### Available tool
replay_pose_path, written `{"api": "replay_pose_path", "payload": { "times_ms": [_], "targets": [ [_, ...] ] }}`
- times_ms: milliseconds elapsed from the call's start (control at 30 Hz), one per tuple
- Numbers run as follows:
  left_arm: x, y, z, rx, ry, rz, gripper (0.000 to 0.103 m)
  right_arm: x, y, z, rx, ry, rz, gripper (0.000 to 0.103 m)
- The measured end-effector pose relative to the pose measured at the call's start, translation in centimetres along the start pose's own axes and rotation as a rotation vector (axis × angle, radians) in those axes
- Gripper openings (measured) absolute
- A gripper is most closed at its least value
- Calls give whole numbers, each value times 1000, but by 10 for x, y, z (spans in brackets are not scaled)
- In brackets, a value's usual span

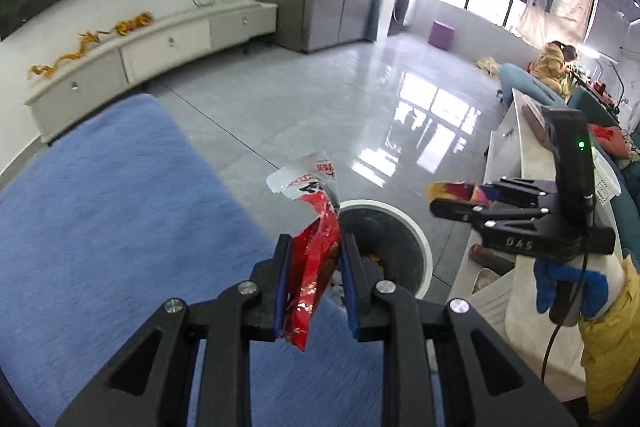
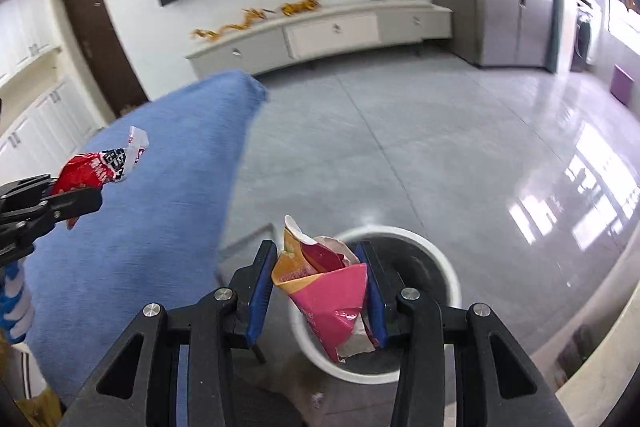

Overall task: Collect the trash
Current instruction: 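Carry both bags over the bin and open both tools to drop them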

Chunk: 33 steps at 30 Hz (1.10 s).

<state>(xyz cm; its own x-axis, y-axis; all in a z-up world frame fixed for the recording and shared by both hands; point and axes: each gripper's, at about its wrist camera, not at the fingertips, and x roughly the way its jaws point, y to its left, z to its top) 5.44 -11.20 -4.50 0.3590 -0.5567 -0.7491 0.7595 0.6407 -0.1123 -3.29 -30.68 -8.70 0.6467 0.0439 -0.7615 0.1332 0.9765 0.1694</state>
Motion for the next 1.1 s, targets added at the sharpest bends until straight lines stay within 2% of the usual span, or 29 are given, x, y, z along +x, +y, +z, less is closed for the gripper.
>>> {"api": "replay_pose_path", "payload": {
  "times_ms": [200, 367, 467, 533, 600, 633, 733, 867, 1000, 1100],
  "targets": [
    [55, -32, 22, 30, 74, -35, 22, 33, -32, 4, 42, 80, -30, 39],
    [84, -44, 29, 32, 112, -43, 24, 52, -51, -3, 62, 138, -28, 41],
    [97, -46, 32, 10, 133, -73, 24, 65, -59, -6, 70, 168, -41, 42],
    [105, -47, 33, -12, 144, -99, 30, 69, -65, -9, 73, 183, -51, 54],
    [111, -46, 34, -36, 148, -124, 40, 71, -68, -10, 77, 186, -73, 60],
    [115, -47, 36, -51, 145, -136, 45, 71, -70, -11, 82, 187, -77, 60],
    [116, -44, 39, -69, 139, -149, 47, 67, -77, -15, 102, 180, -90, 64],
    [107, -42, 39, -72, 112, -122, 47, 53, -79, -18, 130, 154, -99, 65],
    [86, -39, 34, -73, 56, -45, 48, 36, -70, -17, 141, 105, -109, 77],
    [65, -31, 29, -92, 5, 13, 61, 25, -57, -13, 139, 67, -113, 85]
  ]
}}
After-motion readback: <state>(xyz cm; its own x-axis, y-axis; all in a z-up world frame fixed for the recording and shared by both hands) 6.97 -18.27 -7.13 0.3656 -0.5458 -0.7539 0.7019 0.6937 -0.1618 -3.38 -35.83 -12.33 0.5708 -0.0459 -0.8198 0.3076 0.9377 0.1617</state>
